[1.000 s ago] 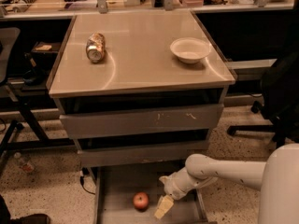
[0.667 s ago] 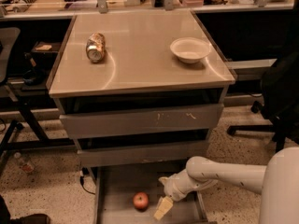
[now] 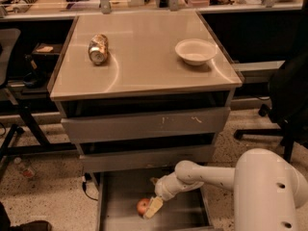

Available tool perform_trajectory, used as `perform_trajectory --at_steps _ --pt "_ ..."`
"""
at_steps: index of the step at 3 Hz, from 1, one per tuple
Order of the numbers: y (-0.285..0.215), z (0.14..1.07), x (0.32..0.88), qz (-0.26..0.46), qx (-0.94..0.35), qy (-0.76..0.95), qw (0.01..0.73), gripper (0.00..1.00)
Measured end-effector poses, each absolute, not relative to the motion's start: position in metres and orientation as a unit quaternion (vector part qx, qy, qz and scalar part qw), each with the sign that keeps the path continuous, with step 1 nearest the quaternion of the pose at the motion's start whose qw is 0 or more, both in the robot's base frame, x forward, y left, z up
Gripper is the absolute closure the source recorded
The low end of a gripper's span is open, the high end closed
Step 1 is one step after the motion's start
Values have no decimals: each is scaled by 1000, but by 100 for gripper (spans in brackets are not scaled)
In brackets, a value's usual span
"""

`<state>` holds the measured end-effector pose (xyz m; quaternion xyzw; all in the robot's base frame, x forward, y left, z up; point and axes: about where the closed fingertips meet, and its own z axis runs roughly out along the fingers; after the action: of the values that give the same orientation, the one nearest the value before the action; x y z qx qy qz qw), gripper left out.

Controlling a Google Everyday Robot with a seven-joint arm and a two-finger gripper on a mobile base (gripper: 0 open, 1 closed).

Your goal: Pick apple from bottom drawer and place on counter

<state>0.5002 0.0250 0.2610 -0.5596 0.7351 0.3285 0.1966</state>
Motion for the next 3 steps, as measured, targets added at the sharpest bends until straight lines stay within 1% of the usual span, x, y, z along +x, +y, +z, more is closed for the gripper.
perform_trajectory --at_steps 3 --pt "24 214 497 332 -558 733 201 0"
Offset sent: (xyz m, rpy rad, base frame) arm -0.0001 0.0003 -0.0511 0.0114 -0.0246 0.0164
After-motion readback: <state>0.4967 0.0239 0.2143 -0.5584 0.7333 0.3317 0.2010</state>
